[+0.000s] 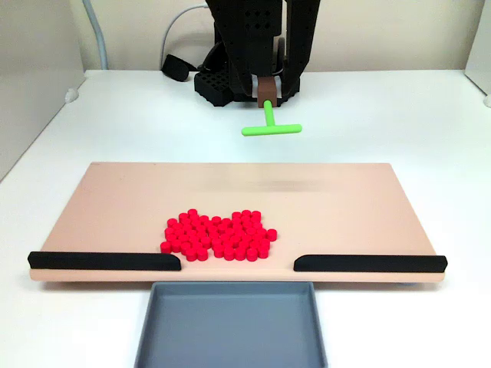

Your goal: Gather the right side granules

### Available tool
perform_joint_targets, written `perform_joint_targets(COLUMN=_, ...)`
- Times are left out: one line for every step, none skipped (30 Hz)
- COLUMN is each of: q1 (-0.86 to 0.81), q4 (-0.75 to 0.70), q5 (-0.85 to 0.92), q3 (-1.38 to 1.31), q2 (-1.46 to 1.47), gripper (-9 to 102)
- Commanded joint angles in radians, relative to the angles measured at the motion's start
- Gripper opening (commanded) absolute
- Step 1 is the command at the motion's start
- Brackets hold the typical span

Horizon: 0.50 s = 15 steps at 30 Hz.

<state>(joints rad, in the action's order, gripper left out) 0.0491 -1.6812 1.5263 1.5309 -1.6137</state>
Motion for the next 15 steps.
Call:
perform_joint_targets(q1=-0.008, q4=0.002, q5=0.009, q3=-0.031, q2=-0.009, gripper=0)
perform_joint_targets(q1=-0.009, q4=0.002, q5=0.009, q3=-0.031, q2=-0.009, gripper=0)
perform_joint_targets(q1=-0.012, q4=0.002, q5=0.009, q3=-0.031, q2=-0.009, gripper=0)
perform_joint_targets(q1=-0.012, q4=0.002, q5=0.012, q3=-0.031, q2=-0.009, gripper=0)
perform_joint_targets(q1=-0.014, q4=0.002, q5=0.012, q3=-0.031, q2=-0.009, gripper=0)
perform_joint_targets(q1=-0.014, q4=0.002, q5=0.012, q3=-0.031, q2=-0.009, gripper=0)
perform_joint_targets(q1=-0.015, q4=0.002, q5=0.014, q3=-0.031, q2=-0.011, gripper=0)
perform_joint_targets(q1=-0.015, q4=0.002, q5=0.014, q3=-0.031, q2=-0.011, gripper=0)
perform_joint_targets(q1=-0.015, q4=0.002, q5=0.015, q3=-0.031, q2=-0.011, gripper=0)
perform_joint_targets(q1=-0.015, q4=0.002, q5=0.015, q3=-0.031, q2=-0.012, gripper=0)
perform_joint_targets(q1=-0.015, q4=0.002, q5=0.015, q3=-0.031, q2=-0.012, gripper=0)
perform_joint_targets(q1=-0.017, q4=0.002, q5=0.017, q3=-0.031, q2=-0.012, gripper=0)
perform_joint_targets(q1=-0.017, q4=0.002, q5=0.017, q3=-0.031, q2=-0.012, gripper=0)
perform_joint_targets(q1=-0.017, q4=0.002, q5=0.018, q3=-0.031, q2=-0.012, gripper=0)
perform_joint_targets(q1=-0.017, q4=0.002, q5=0.018, q3=-0.031, q2=-0.012, gripper=0)
